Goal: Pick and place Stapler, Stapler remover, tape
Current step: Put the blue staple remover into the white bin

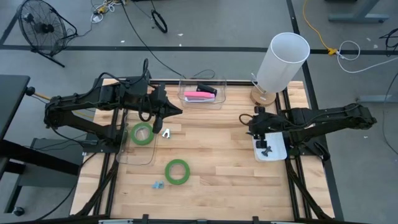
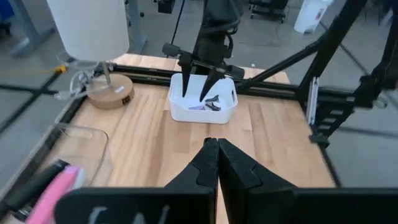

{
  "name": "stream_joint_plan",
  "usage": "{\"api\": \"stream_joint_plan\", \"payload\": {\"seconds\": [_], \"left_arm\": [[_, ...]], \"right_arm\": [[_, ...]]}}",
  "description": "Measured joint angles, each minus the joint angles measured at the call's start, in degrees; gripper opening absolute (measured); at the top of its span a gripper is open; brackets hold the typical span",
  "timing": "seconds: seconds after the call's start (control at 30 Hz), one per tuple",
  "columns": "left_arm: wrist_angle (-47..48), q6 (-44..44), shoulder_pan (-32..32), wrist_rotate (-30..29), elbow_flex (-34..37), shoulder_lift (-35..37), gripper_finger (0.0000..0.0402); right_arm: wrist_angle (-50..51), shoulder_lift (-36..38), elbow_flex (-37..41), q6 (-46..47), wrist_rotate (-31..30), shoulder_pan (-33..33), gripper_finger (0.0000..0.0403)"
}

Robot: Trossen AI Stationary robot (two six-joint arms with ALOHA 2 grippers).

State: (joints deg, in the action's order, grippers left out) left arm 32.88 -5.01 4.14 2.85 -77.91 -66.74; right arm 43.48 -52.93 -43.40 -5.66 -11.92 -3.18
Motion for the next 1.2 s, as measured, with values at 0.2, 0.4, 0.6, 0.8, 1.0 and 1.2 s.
{"api": "stream_joint_plan", "payload": {"seconds": [0.2,0.4,0.6,0.8,1.0,1.2], "left_arm": [[0.0,-7.5,-0.2,0.2,0.0,0.0,0.0014],[0.1,-7.9,-2.6,1.3,0.0,0.0,0.0014],[0.3,-8.4,-7.2,0.8,0.0,-0.4,0.005],[1.8,-12.7,-12.0,1.0,0.1,-1.6,0.0126],[3.8,-15.8,-17.1,1.1,0.1,-3.5,0.0178],[3.5,-20.2,-22.8,3.8,-0.1,-6.0,0.0185]], "right_arm": [[-12.9,0.0,0.0,11.4,4.0,0.0,0.0222],[-29.9,0.0,0.0,16.0,8.1,0.0,0.0239],[-37.8,0.0,0.0,16.4,10.0,0.0,0.0238],[-35.9,-0.1,0.0,19.1,9.9,0.0,0.0233],[-34.2,-0.1,0.0,21.3,9.9,0.0,0.0233],[-32.8,-0.5,0.0,21.5,9.9,0.0,0.0233]]}}
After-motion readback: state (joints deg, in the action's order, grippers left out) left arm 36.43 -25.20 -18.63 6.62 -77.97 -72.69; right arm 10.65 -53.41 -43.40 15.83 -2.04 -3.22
